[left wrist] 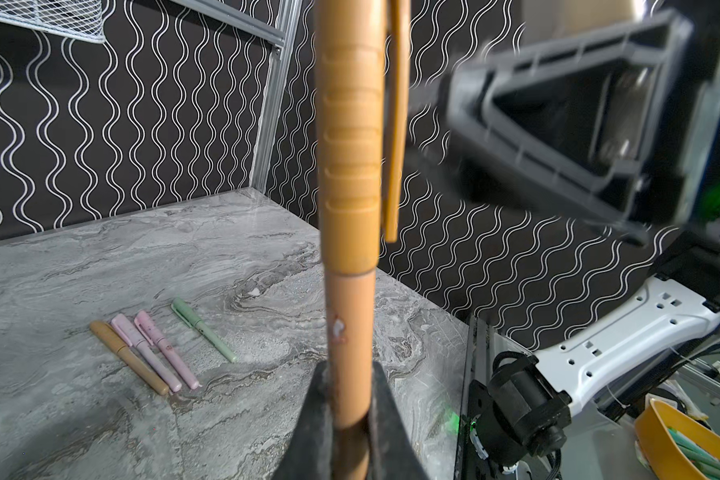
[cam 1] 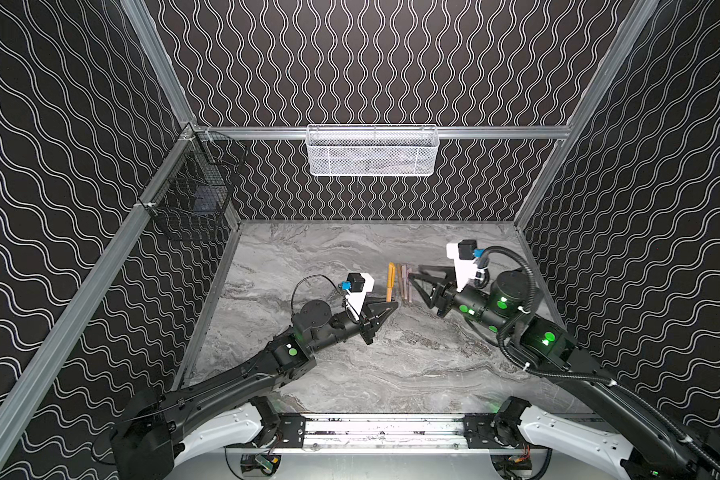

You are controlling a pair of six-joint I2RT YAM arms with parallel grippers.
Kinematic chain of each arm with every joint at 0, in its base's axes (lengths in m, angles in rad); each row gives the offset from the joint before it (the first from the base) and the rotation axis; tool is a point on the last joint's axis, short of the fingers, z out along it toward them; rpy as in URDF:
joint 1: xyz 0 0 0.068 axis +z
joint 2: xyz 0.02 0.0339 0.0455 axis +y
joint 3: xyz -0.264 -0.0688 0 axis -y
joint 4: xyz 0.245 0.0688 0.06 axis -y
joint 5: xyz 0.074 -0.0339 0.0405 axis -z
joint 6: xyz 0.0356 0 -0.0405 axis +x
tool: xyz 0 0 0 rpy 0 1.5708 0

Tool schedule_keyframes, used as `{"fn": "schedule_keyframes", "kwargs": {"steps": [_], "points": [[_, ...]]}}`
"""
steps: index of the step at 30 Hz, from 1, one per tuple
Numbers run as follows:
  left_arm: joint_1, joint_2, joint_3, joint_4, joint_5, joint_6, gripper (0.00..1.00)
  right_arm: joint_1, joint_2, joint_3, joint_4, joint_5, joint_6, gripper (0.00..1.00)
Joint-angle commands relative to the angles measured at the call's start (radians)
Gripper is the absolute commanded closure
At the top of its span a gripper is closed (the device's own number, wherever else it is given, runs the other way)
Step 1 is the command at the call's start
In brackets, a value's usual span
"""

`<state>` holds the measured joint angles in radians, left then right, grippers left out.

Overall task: Insert the pens into the pen caps
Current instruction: 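Grasp the capped tan pen with the right gripper while the left gripper opens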

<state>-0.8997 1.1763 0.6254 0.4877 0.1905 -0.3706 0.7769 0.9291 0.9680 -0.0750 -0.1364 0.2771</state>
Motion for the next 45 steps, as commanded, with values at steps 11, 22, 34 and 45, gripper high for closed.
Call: {"fn": "schedule_keyframes", "kwargs": {"steps": [11, 22, 34, 45], "points": [[0.001, 0.003, 0.011, 0.002, -0.010, -0.005, 1.00, 0.011, 0.099, -0.040, 0.165, -0.258, 0.067, 0.67], [0.001, 0.022, 0.039, -0.026, -0.052, -0.018, 0.91, 0.015, 0.136, -0.025, 0.179, -0.243, 0.088, 0.97], [0.001, -0.150, -0.073, -0.112, -0.227, -0.085, 0.02, -0.002, 0.203, 0.102, 0.147, -0.038, 0.080, 0.99], [0.001, -0.419, -0.131, -0.411, -0.416, -0.128, 0.01, -0.179, 0.372, 0.081, 0.113, -0.073, 0.182, 0.99]]}}
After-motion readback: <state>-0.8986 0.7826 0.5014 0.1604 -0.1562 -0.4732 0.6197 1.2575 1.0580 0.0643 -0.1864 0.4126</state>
